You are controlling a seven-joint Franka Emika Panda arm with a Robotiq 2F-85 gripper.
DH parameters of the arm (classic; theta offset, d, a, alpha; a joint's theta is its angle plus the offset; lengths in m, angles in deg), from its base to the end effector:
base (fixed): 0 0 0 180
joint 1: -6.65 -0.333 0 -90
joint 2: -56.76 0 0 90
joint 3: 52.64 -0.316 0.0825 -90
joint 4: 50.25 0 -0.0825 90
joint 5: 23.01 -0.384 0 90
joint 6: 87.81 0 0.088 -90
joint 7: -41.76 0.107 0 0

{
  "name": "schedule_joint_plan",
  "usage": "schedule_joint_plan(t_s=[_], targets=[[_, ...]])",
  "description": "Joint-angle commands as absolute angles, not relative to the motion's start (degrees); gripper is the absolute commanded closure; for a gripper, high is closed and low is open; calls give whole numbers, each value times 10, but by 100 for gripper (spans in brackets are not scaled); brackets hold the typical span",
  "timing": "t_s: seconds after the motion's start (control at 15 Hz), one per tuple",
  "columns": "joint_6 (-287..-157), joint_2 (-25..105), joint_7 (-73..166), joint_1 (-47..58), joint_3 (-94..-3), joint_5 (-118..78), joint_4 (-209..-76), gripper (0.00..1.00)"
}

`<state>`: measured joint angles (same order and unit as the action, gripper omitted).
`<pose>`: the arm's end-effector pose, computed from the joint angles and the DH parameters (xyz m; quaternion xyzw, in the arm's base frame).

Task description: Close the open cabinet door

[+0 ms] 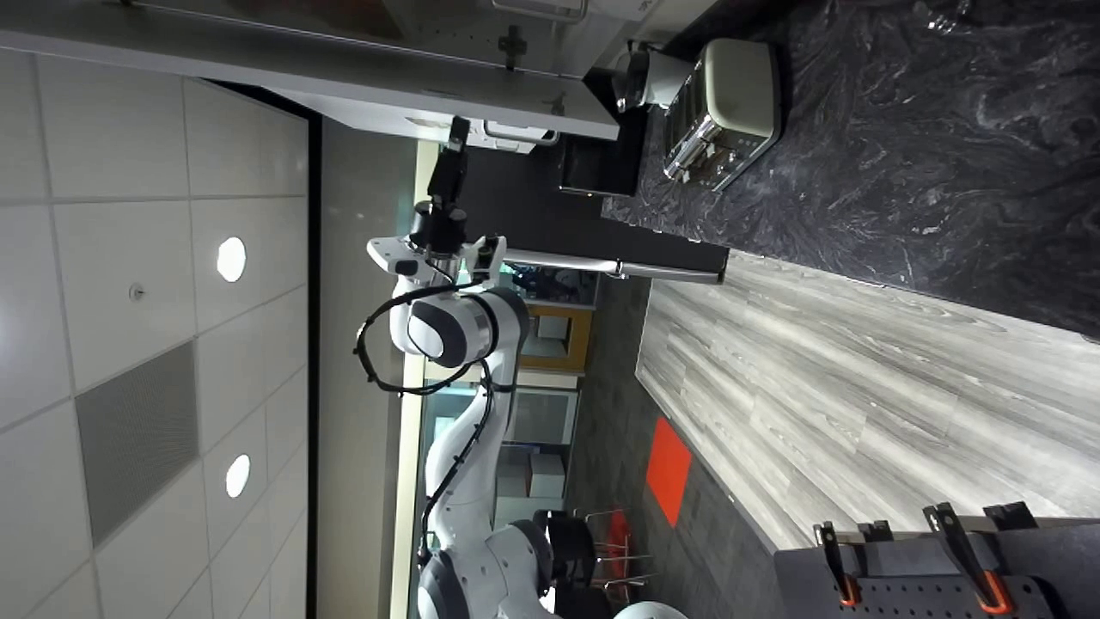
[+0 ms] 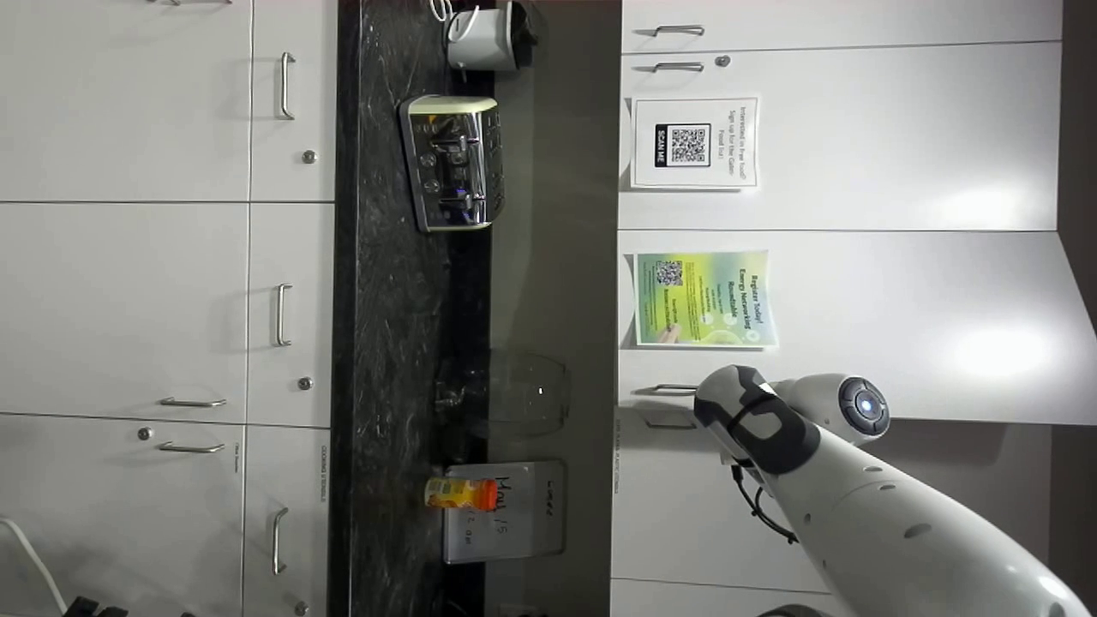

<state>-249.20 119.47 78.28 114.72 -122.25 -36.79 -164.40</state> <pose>0.5651 -0.0811 0.6330 0.6711 -0.3475 0.5418 0.3679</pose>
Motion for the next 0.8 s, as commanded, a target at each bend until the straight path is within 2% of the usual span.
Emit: schedule_joint_plan(t_s=[0.0, 0.4, 0.73], targets=[[-2500, 1187, 802, 1176, -1229, -361, -1620, 100], [-2573, 1131, 774, 1174, -1273, -366, -1607, 100], [-2570, 1112, 781, 1187, -1285, -369, -1585, 100]])
